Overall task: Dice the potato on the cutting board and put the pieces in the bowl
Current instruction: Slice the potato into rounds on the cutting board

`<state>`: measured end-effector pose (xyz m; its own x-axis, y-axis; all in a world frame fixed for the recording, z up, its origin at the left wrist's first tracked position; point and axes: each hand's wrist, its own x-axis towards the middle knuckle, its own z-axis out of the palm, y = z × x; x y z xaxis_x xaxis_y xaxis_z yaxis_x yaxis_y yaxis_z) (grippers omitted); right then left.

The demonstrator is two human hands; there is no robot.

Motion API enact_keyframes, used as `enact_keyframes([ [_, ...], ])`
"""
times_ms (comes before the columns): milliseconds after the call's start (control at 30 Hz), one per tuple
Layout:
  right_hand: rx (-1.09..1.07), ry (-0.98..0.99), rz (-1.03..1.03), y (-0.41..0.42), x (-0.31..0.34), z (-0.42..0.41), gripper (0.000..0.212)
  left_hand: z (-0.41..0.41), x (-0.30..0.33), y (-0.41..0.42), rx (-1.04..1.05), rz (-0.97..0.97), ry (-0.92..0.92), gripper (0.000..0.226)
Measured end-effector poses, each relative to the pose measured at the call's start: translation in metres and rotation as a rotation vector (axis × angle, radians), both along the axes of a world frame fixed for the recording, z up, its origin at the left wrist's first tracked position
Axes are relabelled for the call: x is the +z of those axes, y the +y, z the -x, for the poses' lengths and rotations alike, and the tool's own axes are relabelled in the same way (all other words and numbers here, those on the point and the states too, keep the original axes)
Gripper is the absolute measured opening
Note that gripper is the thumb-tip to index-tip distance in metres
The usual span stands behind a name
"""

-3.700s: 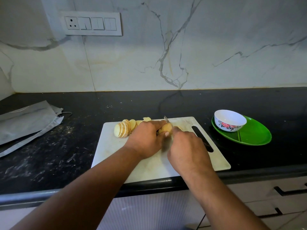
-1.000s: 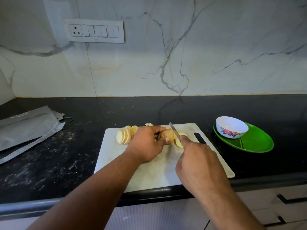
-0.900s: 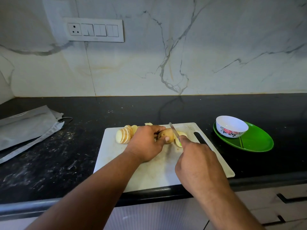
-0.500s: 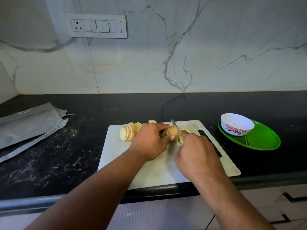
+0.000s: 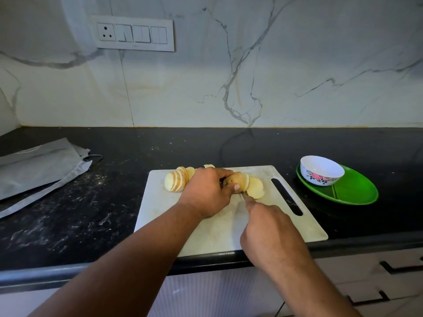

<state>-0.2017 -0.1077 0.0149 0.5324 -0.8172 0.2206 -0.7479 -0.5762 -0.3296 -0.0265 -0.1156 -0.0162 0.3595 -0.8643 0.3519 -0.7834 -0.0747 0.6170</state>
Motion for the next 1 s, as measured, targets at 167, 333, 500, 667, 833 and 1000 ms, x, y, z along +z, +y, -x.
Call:
enact_keyframes([
  [167,-0.01,0.014,0.02,0.012,0.01,0.023,0.058,0.001,0.001,0.002,0.0,-0.003,0.02,0.043],
  [333,-0.053,-0.021,0.171,0.012,0.022,0.027,0.058,-0.002,0.001,0.001,0.015,-0.012,0.1,0.047],
  [500,-0.054,-0.039,0.168,0.002,0.023,0.01,0.054,-0.002,-0.001,0.001,0.0,0.003,0.212,0.044],
  [667,-0.049,-0.067,0.17,-0.006,0.017,0.005,0.054,-0.007,-0.006,-0.005,-0.015,0.007,0.269,0.046],
  [833,-0.04,-0.081,0.176,-0.01,0.015,0.002,0.053,-0.008,-0.007,-0.006,-0.015,0.018,0.265,0.044],
  [1000,-0.022,-0.129,0.102,-0.028,0.014,-0.016,0.033,-0.006,-0.005,-0.005,-0.028,0.036,0.256,0.038],
])
